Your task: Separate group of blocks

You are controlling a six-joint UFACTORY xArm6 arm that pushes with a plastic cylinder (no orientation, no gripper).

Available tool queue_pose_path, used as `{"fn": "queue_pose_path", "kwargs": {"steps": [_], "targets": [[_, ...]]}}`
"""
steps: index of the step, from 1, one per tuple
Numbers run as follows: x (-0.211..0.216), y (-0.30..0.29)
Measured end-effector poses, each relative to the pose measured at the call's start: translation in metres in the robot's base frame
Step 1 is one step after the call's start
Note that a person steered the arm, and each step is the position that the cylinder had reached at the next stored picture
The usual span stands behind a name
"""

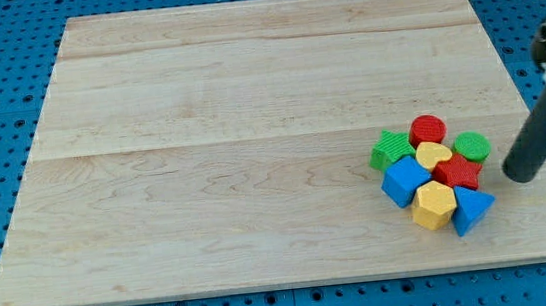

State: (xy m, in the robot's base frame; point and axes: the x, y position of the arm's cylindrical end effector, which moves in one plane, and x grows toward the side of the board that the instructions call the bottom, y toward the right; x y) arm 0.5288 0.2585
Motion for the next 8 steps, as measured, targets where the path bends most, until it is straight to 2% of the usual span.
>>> {"fn": "queue_pose_path", "kwargs": {"steps": [2,3,4,5,6,7,8], "targets": [[0.073,0.012],[0.073,-0.024],[0.060,-0.072],[0.023,-0.125],[0.021,-0.136],[-0.006,-0.128],[-0.009,-0.082]]}}
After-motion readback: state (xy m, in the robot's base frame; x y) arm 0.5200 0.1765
